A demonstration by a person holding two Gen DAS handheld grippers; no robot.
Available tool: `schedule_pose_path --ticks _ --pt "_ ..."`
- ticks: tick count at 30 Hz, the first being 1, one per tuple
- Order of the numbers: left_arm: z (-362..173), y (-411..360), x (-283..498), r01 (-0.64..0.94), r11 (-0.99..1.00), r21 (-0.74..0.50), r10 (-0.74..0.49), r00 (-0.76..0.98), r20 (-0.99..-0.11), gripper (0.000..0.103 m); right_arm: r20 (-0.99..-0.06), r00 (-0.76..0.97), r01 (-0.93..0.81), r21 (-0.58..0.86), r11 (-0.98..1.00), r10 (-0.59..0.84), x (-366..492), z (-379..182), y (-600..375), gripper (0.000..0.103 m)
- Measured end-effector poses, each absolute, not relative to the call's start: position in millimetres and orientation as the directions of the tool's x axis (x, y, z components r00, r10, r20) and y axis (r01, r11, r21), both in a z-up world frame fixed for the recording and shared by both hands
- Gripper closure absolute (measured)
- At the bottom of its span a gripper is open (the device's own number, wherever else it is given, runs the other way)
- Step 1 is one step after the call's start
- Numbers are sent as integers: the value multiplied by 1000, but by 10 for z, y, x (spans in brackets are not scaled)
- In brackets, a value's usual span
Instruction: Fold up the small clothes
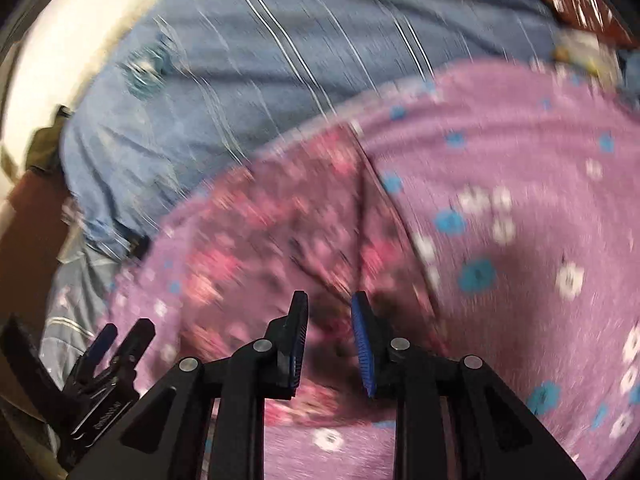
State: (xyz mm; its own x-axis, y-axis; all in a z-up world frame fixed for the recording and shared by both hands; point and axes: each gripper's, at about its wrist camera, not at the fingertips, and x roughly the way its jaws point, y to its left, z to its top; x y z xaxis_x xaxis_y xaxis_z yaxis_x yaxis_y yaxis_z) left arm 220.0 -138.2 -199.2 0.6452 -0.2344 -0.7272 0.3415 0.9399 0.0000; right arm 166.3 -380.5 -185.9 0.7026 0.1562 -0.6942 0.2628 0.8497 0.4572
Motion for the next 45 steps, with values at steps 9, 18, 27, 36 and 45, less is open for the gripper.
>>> schedule_pose_path --ticks 9,18,27,36,45 --pt "-1934 -1370 2173 317 947 39 -212 714 -667 0 -591 798 228 482 846 121 1674 -1693 -3820 75" --pt "-2041 -1494 2253 341 933 113 -177 710 -682 0 -649 732 223 514 828 206 2196 -1891 -3639 78" --pt "-2015 -1507 2240 335 935 114 -171 710 -683 0 -611 771 185 485 855 180 2077 -1779 -3575 75" --pt "-2024 -1535 2246 336 936 109 -172 703 -690 0 -655 742 193 416 889 145 2060 -1850 -3527 70" --pt "-1999 -1524 2258 333 939 79 -187 693 -697 0 -577 804 142 421 896 143 1913 -1659 -3491 68"
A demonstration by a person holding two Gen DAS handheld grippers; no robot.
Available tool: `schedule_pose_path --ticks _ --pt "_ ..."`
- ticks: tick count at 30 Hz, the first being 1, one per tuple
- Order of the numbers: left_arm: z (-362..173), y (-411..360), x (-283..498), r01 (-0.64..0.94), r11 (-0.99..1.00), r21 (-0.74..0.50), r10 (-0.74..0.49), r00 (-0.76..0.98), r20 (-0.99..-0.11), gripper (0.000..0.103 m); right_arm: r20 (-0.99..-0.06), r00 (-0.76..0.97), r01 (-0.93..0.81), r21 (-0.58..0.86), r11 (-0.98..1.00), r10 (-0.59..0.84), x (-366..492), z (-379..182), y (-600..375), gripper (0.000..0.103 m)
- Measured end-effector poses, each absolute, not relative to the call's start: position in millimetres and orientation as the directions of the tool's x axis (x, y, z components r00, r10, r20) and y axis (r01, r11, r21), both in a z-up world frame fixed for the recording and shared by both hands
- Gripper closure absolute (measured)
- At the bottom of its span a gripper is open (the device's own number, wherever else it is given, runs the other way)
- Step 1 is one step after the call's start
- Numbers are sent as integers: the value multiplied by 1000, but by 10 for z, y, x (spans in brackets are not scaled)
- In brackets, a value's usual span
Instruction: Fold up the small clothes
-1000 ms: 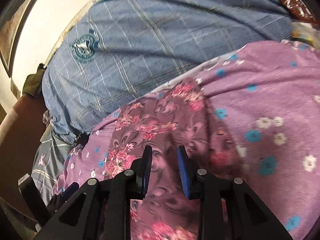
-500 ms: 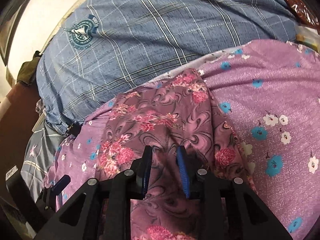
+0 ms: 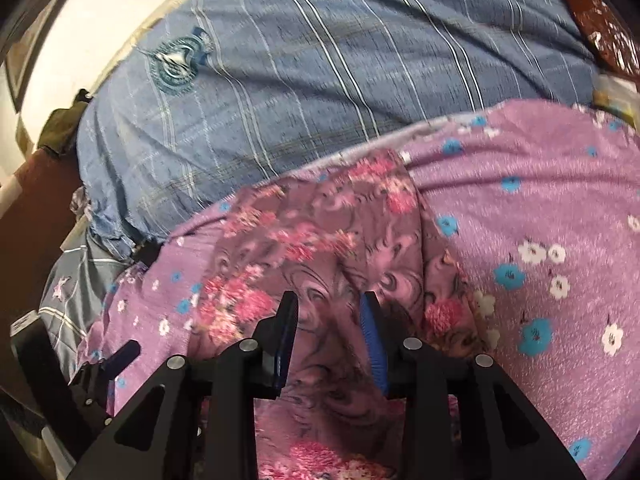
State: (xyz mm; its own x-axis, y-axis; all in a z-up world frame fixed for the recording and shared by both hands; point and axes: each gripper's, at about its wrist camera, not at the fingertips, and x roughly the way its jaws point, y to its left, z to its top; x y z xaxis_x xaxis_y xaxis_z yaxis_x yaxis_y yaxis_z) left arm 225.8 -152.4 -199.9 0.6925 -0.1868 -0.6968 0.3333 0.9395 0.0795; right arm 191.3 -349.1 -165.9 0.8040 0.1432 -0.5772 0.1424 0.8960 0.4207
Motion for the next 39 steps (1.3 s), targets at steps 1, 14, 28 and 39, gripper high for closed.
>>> schedule_pose_path --ticks 1,14,28,39 --pt "-1993 -1525 2257 332 940 77 -188 693 -697 0 -569 810 136 418 898 142 1900 -1635 -3478 68" --pt "-2055 -1567 2304 354 933 63 -200 658 -726 0 -678 729 183 328 927 96 2058 -1818 -3373 68" --pt "-1902 -1347 2342 284 959 -5 -208 690 -693 0 -638 770 198 215 956 -16 1929 -1630 -3226 66" --pt "-1923 -1335 2378 275 962 -2 -198 690 -696 0 -648 756 230 129 965 -94 1930 -1633 -3221 67"
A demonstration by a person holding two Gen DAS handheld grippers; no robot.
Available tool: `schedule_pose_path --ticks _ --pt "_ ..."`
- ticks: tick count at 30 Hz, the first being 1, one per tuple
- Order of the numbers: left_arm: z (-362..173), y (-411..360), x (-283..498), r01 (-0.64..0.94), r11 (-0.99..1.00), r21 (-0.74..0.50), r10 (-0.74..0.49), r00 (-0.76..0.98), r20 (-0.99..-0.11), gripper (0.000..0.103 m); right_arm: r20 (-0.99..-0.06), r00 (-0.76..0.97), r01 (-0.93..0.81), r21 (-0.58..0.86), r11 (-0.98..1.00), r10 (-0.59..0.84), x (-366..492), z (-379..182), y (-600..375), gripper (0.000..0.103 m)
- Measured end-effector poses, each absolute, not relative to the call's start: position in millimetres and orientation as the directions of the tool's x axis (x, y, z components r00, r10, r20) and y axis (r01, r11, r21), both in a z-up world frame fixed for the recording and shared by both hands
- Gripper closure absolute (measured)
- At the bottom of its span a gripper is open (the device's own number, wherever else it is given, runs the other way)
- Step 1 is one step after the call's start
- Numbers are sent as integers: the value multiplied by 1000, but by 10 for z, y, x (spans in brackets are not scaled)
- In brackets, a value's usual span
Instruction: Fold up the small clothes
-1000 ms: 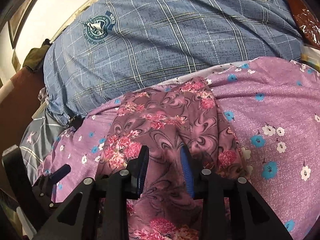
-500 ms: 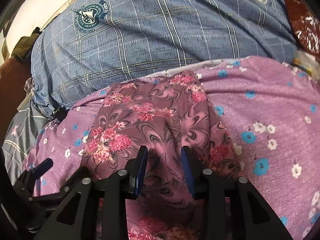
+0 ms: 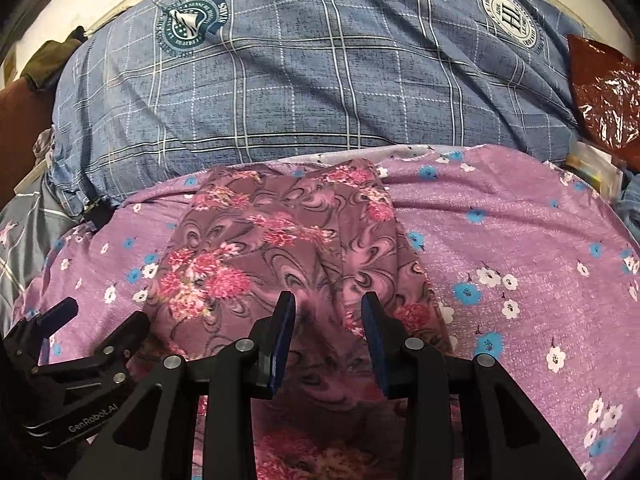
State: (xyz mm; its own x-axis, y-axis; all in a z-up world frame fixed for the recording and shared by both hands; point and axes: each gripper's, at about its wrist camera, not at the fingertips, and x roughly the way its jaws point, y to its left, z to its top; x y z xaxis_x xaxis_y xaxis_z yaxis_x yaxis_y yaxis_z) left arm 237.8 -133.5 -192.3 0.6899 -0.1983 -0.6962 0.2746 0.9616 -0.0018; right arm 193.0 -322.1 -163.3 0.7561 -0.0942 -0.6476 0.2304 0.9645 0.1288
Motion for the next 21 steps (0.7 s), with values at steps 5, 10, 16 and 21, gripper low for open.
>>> schedule_pose_path --ticks 5,10,16,21 --pt "-1916 -1321 2379 273 962 -5 -199 690 -695 0 -652 751 236 123 964 -100 1942 -1643 -3212 67" --pt "-1904 -1283 2399 263 965 -15 -199 692 -694 0 -653 749 238 111 965 -109 1944 -1648 -3199 67" --pt "-1907 -1248 2438 247 969 -19 -191 693 -696 0 -660 742 251 109 962 -118 1945 -1665 -3225 67" --pt "-1897 -1200 2493 231 973 -9 -172 701 -692 0 -662 739 255 104 961 -124 1947 -1673 -3248 67"
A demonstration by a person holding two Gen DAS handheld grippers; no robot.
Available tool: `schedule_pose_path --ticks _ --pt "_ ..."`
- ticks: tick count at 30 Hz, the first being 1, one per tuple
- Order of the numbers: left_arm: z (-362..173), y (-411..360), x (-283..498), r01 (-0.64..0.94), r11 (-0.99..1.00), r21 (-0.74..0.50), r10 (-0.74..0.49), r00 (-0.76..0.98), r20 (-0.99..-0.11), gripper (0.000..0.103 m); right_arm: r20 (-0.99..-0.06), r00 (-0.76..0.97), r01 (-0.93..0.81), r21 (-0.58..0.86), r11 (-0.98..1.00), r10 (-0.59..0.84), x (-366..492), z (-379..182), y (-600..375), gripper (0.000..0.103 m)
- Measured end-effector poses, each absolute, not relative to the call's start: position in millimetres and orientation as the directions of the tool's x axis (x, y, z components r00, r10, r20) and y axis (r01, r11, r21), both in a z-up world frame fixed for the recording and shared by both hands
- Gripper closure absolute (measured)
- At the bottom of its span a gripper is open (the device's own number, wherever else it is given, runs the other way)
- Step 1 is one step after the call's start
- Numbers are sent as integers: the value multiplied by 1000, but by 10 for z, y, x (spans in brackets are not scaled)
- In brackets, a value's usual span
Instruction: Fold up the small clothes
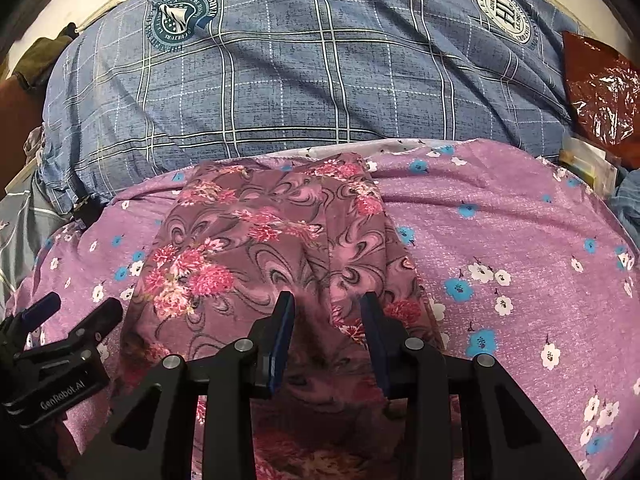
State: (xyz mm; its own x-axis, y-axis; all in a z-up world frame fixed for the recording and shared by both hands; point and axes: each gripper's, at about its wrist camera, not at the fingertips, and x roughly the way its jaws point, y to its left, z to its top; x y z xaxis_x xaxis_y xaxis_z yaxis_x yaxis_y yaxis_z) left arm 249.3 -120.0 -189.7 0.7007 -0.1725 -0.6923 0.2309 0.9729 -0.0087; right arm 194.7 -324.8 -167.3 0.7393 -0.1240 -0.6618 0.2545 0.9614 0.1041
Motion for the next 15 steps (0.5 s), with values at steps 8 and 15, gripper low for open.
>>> schedule_pose_path --ticks 8,15 --pt "-2056 -1157 2670 214 977 -17 -153 637 -756 0 -644 758 284 187 940 -101 1867 -1648 -3514 67" --pt "-2015 -1183 2600 226 974 -10 -159 652 -741 0 -721 693 310 264 913 -26 1997 -1835 -3675 69"
